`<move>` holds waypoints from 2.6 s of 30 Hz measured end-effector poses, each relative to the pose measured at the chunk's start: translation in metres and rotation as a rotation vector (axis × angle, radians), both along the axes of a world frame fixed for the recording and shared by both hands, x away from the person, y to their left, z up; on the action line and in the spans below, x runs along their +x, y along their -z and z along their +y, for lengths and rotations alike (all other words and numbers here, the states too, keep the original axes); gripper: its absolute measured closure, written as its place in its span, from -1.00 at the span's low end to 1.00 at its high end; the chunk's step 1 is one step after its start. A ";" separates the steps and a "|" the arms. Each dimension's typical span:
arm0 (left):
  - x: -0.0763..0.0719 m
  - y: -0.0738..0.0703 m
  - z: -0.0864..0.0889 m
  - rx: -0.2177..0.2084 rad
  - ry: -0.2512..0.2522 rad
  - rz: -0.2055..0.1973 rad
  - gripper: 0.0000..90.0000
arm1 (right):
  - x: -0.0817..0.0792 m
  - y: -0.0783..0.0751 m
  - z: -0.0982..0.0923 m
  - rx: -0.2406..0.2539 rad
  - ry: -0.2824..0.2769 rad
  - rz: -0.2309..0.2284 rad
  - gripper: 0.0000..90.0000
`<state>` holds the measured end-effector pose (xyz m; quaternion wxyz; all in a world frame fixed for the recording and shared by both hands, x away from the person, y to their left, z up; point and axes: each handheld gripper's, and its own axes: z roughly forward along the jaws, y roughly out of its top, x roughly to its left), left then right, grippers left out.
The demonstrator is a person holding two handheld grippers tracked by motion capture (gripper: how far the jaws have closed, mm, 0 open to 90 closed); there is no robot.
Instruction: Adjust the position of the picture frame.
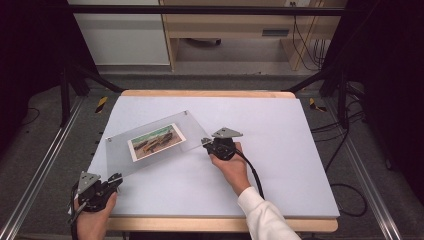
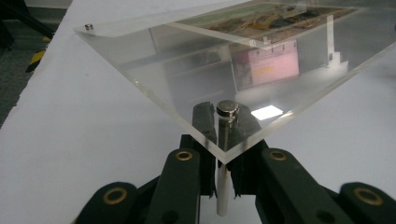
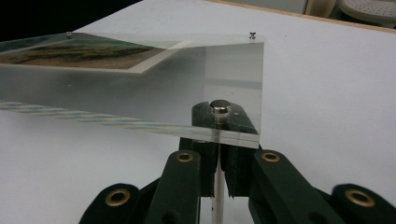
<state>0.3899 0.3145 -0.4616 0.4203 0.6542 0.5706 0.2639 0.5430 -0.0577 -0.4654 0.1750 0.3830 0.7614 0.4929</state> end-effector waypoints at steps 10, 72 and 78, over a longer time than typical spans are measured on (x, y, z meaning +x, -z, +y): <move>0.001 -0.001 -0.001 -0.002 0.004 0.022 0.86 | 0.001 0.000 0.000 0.020 0.008 0.017 0.80; 0.004 -0.025 -0.008 0.044 0.012 -0.084 0.82 | -0.007 -0.026 -0.008 0.019 -0.003 -0.084 0.90; 0.009 -0.030 -0.017 0.052 0.032 -0.084 0.80 | -0.008 -0.033 -0.019 0.017 0.008 -0.090 0.89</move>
